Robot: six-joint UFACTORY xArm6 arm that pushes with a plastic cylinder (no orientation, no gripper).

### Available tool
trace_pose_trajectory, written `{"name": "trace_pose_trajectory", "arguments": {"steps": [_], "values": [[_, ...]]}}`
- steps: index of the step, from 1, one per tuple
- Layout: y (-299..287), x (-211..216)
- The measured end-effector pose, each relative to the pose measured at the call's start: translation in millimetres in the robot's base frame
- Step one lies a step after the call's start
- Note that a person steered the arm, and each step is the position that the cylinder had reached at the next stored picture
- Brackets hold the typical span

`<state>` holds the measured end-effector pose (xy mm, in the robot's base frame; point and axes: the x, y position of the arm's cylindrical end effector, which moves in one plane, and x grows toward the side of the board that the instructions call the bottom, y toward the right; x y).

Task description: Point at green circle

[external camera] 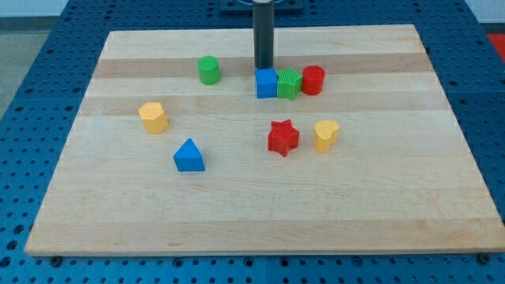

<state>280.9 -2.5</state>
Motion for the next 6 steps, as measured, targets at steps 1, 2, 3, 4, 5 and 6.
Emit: {"name": "trace_pose_trajectory", "arguments": {"steps": [1, 2, 3, 4, 5, 6], "values": [[-36, -22], [-93, -23], [-138, -23], [-142, -11], [-141, 4], [-134, 4]]}}
